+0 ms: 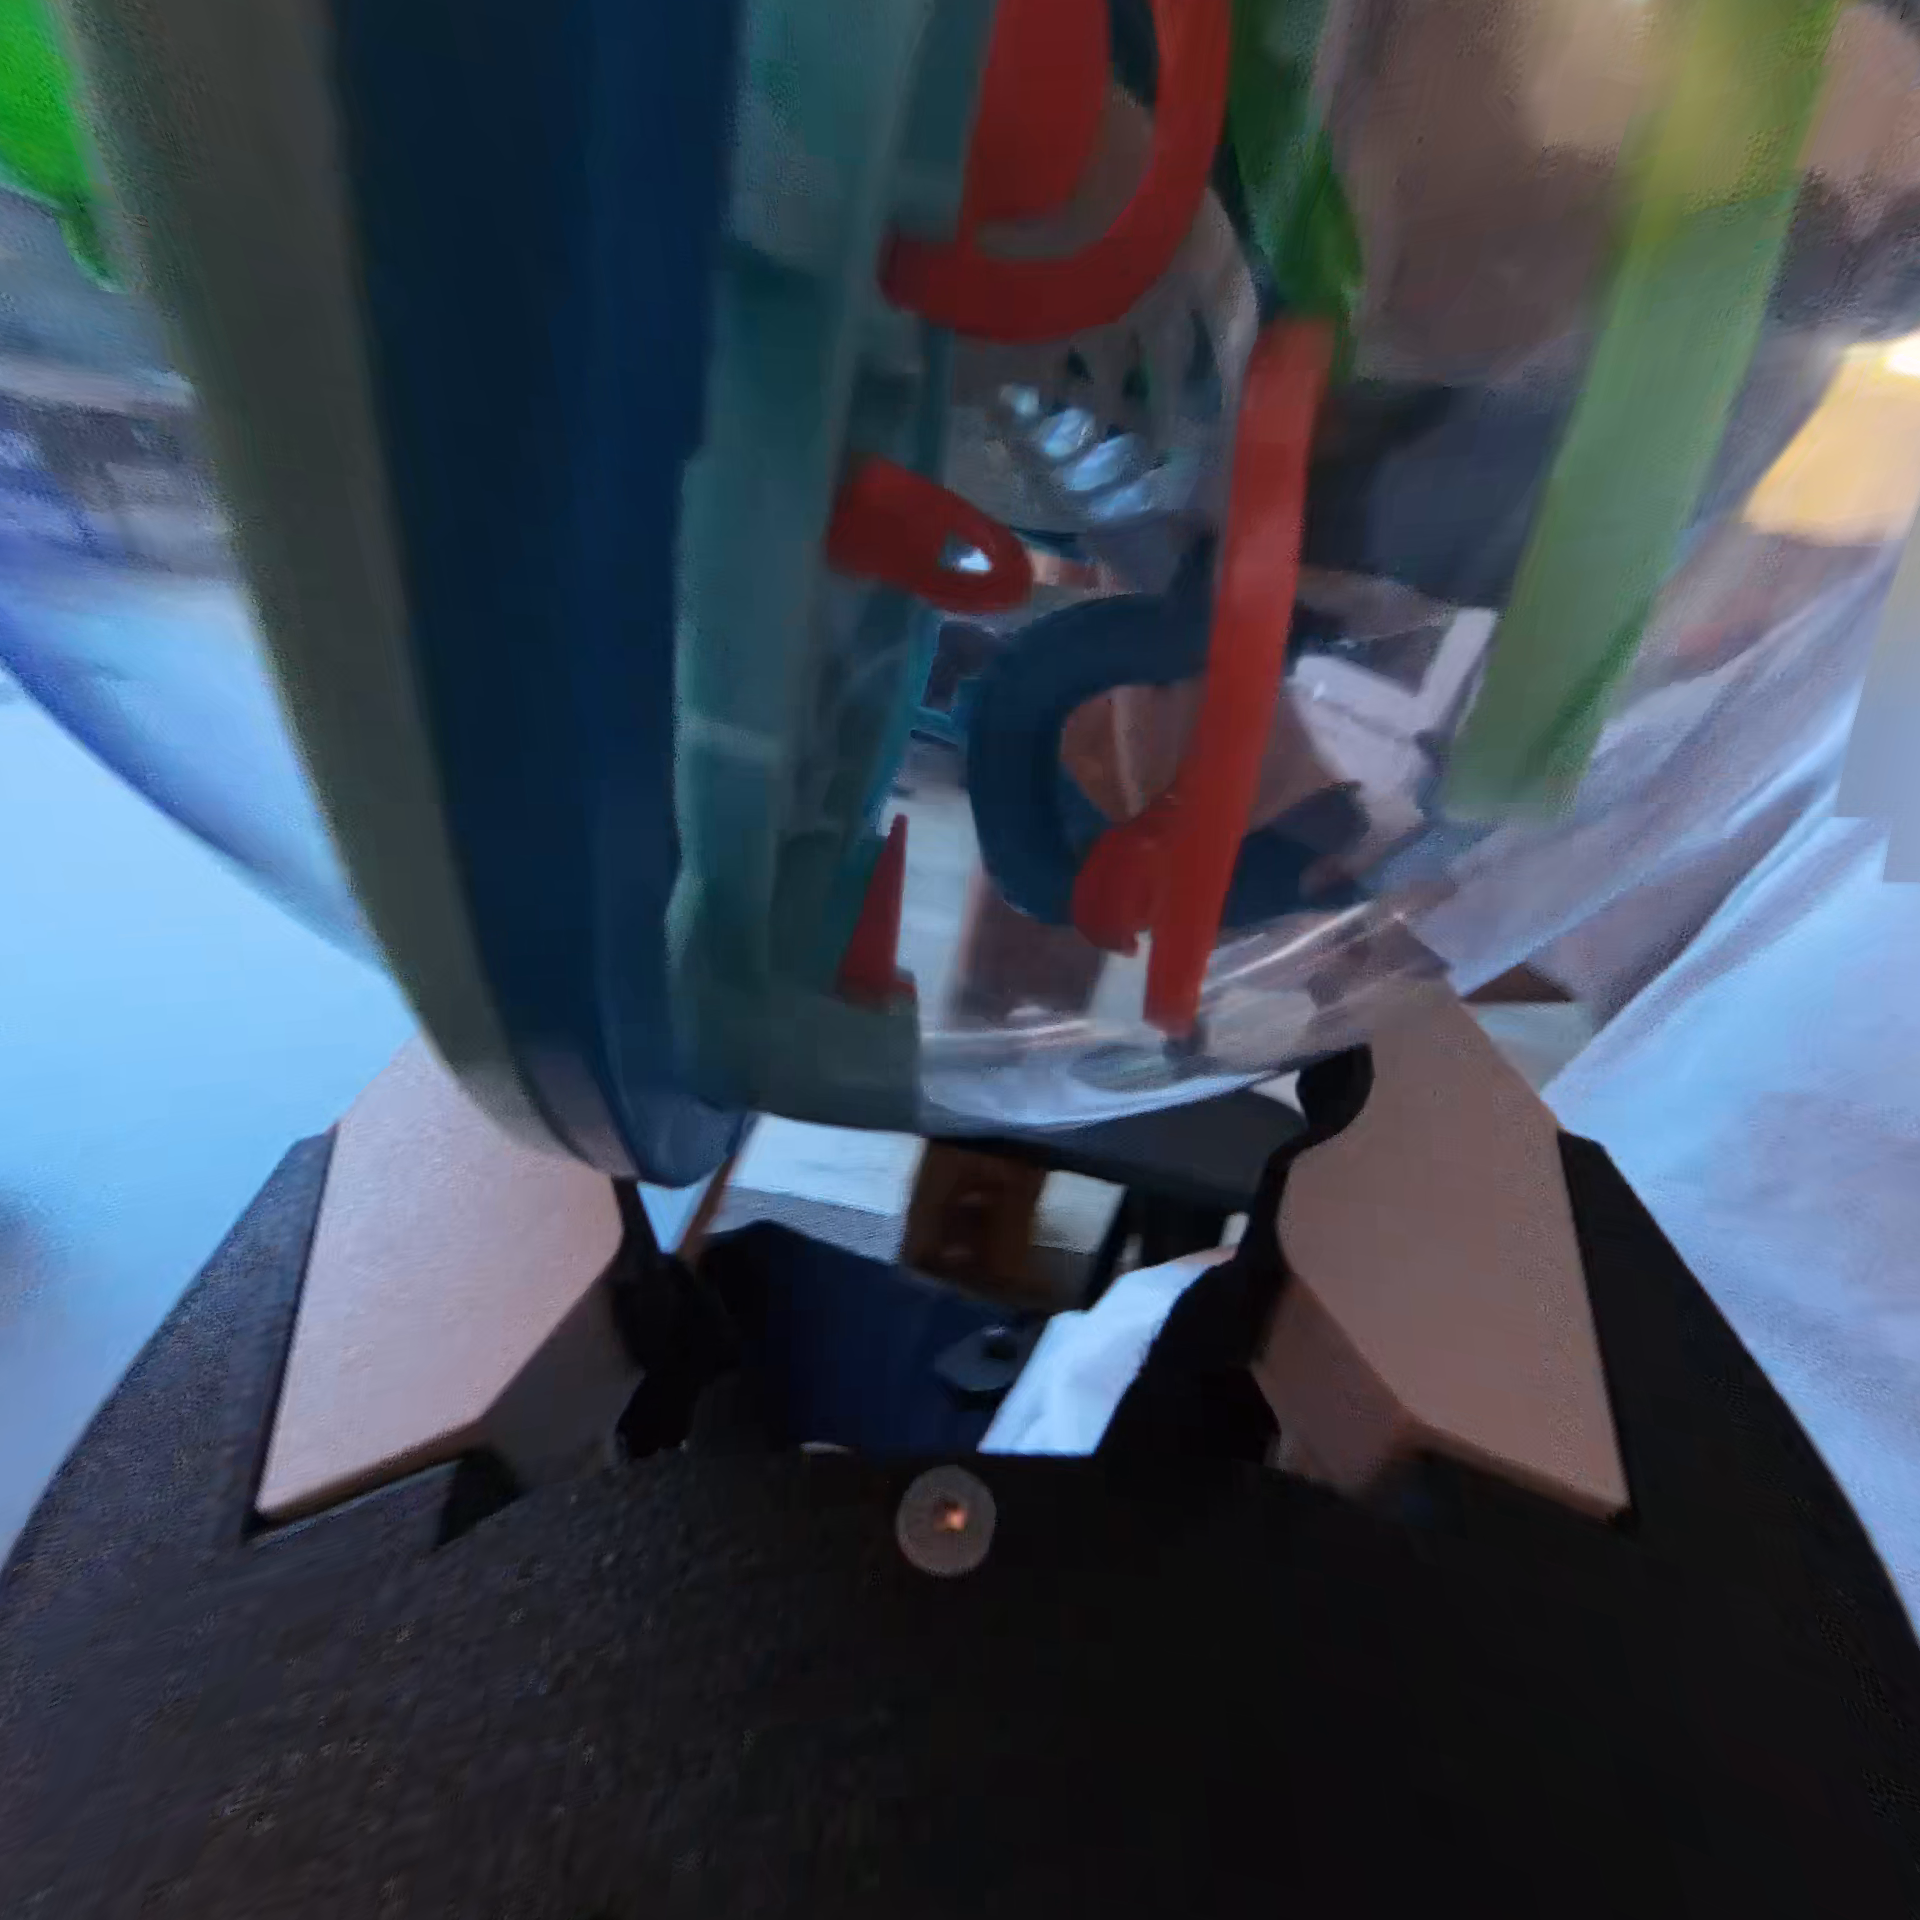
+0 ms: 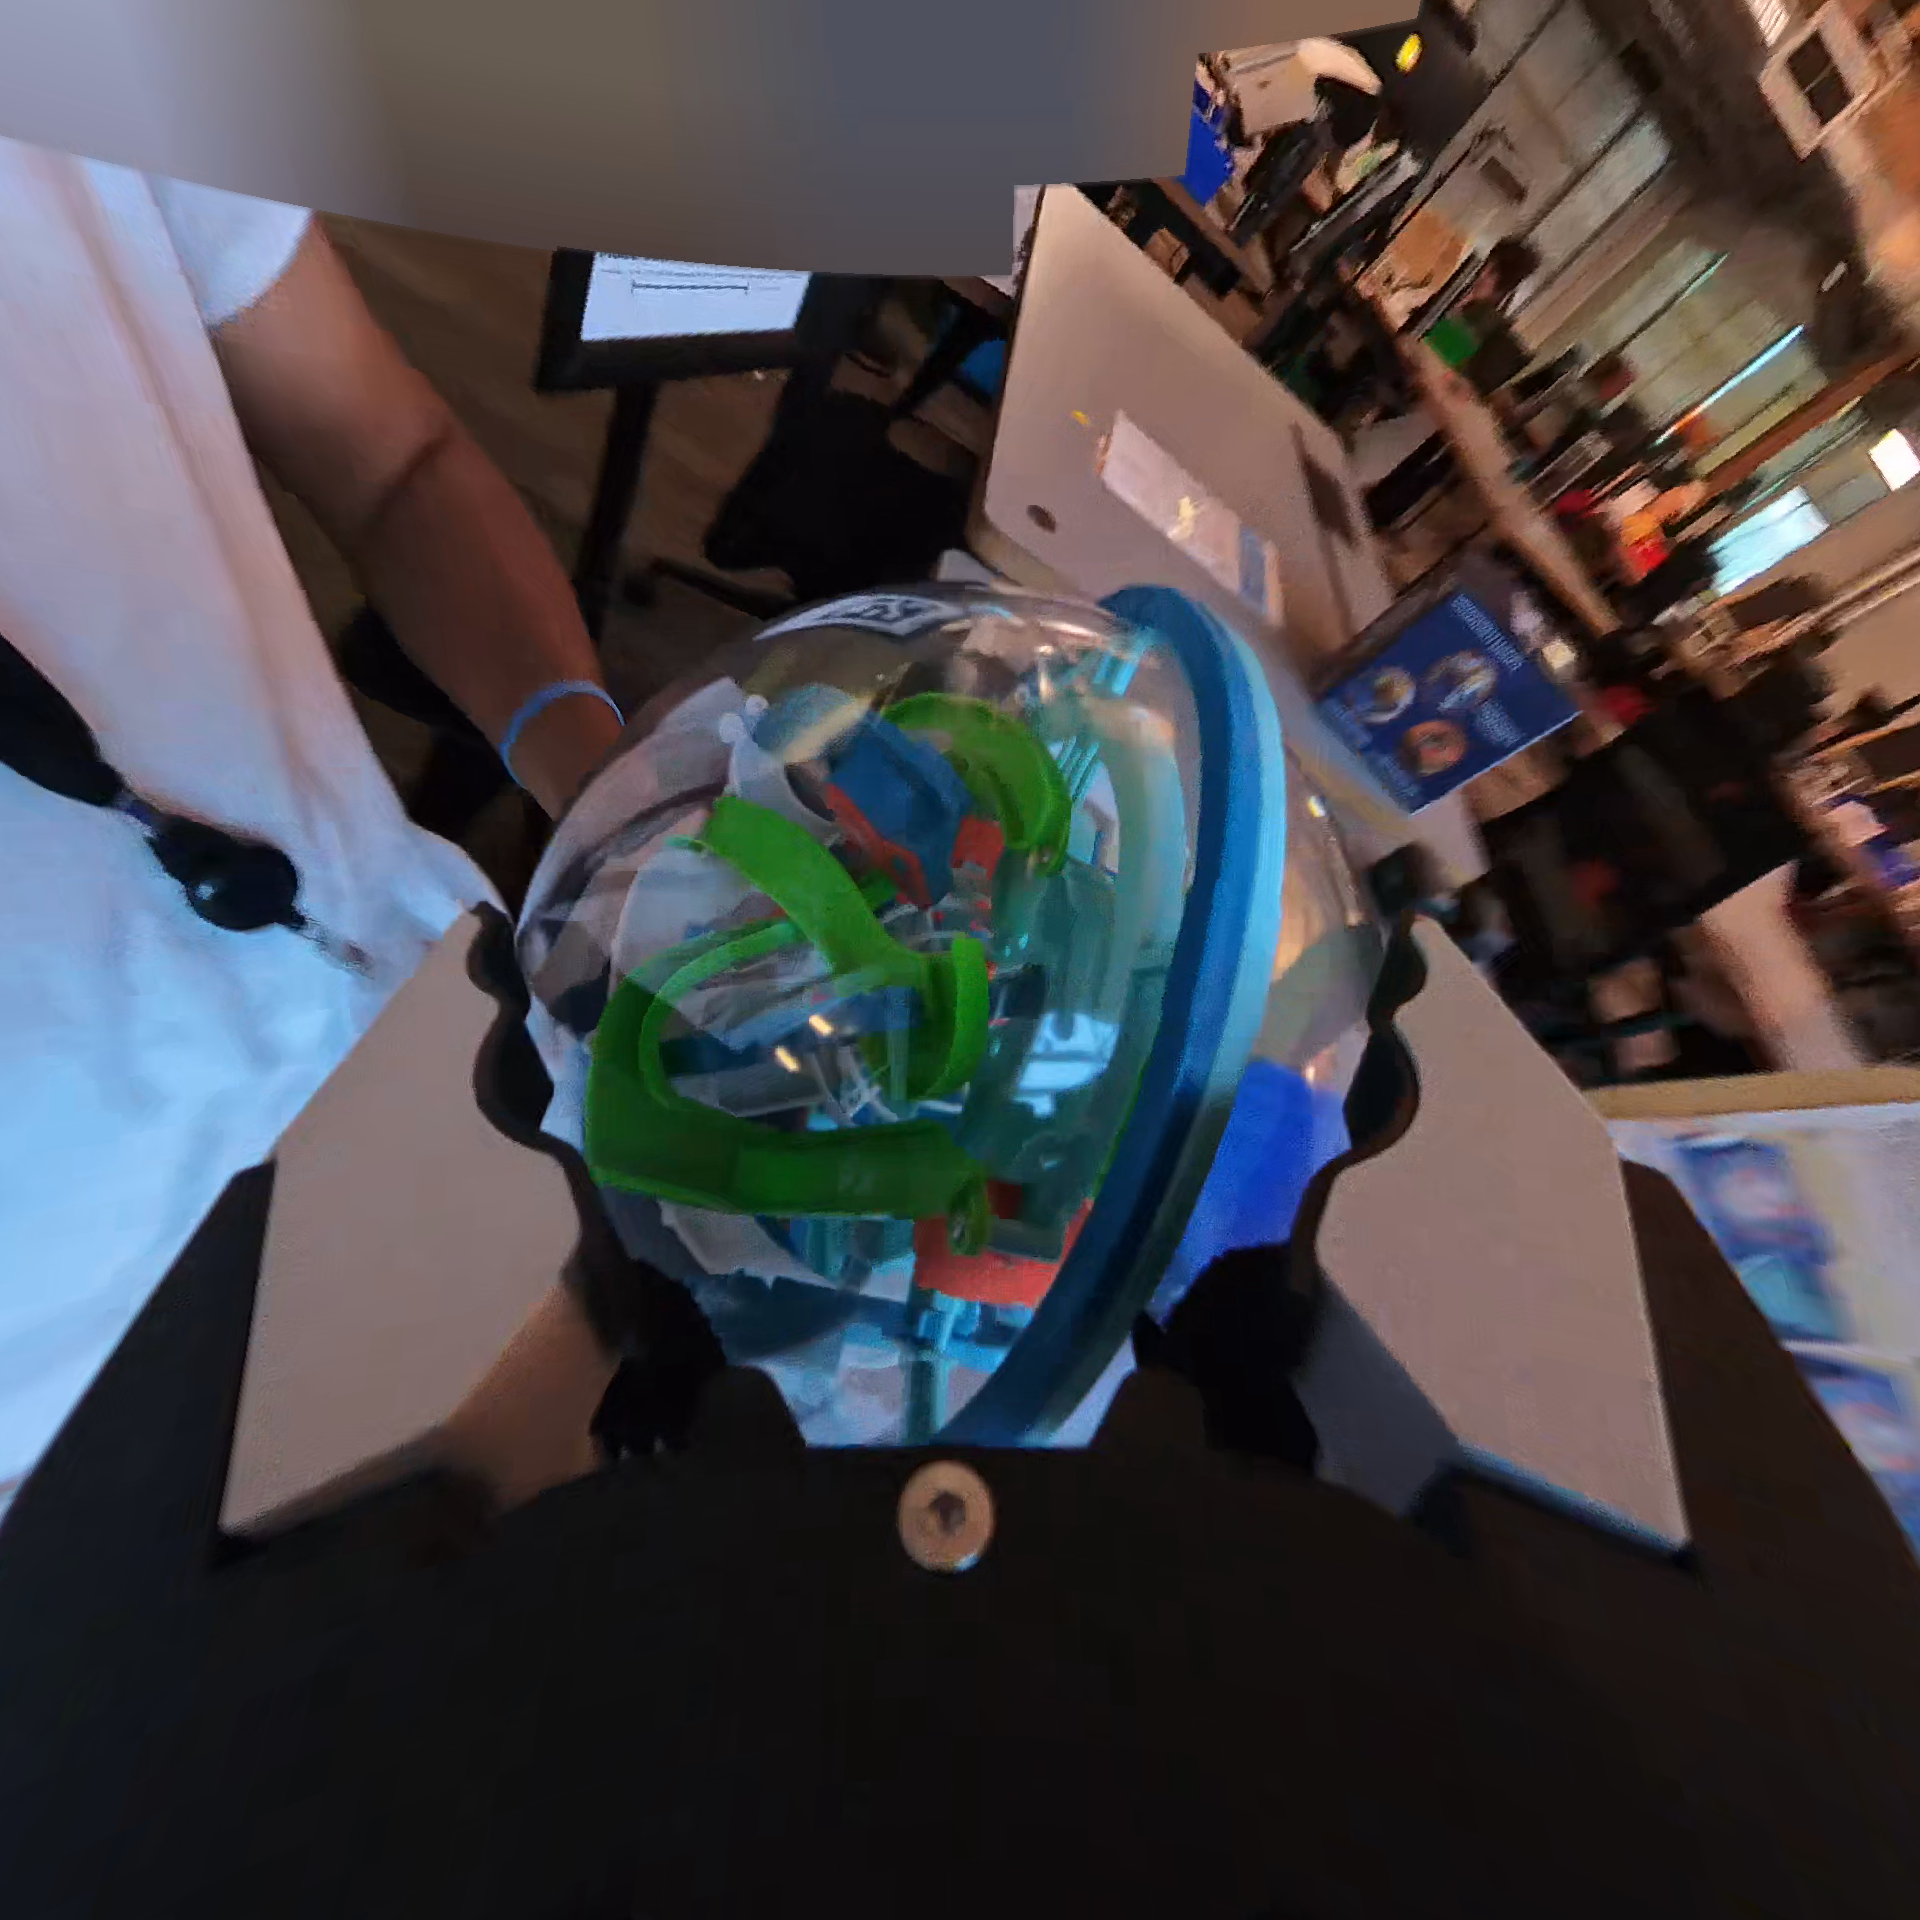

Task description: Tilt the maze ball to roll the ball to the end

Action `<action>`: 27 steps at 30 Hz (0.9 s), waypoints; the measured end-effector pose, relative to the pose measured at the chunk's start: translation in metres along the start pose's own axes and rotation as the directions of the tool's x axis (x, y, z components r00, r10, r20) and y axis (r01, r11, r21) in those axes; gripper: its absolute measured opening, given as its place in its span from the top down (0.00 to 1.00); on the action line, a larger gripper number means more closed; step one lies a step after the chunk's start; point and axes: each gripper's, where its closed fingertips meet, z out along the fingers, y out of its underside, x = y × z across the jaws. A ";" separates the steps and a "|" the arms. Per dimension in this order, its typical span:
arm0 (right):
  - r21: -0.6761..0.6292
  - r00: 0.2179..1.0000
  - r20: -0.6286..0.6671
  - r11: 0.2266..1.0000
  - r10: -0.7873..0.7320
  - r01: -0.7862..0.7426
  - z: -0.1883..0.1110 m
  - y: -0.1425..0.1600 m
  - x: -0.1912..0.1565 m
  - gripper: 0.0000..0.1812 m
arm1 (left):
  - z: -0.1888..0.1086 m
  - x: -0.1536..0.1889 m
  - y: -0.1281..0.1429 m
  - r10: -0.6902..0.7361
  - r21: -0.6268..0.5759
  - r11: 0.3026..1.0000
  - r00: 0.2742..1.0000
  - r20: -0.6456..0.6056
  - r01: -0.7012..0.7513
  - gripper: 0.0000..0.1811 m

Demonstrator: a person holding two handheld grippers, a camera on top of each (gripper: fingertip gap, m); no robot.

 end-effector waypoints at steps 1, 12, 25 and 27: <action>-0.006 0.998 0.021 0.998 0.059 -0.059 0.001 0.008 0.000 0.15 | 0.004 0.002 0.007 -0.063 0.018 0.998 0.998 -0.018 0.063 0.25; -0.112 0.986 -0.087 0.982 0.142 -0.151 0.000 -0.010 0.022 0.16 | 0.017 0.009 -0.021 -0.103 0.114 0.984 0.961 -0.257 0.135 0.24; -0.287 0.970 -0.168 0.950 -0.175 0.122 0.000 -0.063 0.036 0.19 | 0.014 -0.003 -0.078 0.271 0.202 0.953 0.936 -0.225 -0.227 0.25; -0.286 0.965 -0.183 0.949 -0.187 0.130 0.000 -0.058 0.039 0.19 | 0.012 -0.011 -0.078 0.288 0.185 0.950 0.936 -0.200 -0.252 0.25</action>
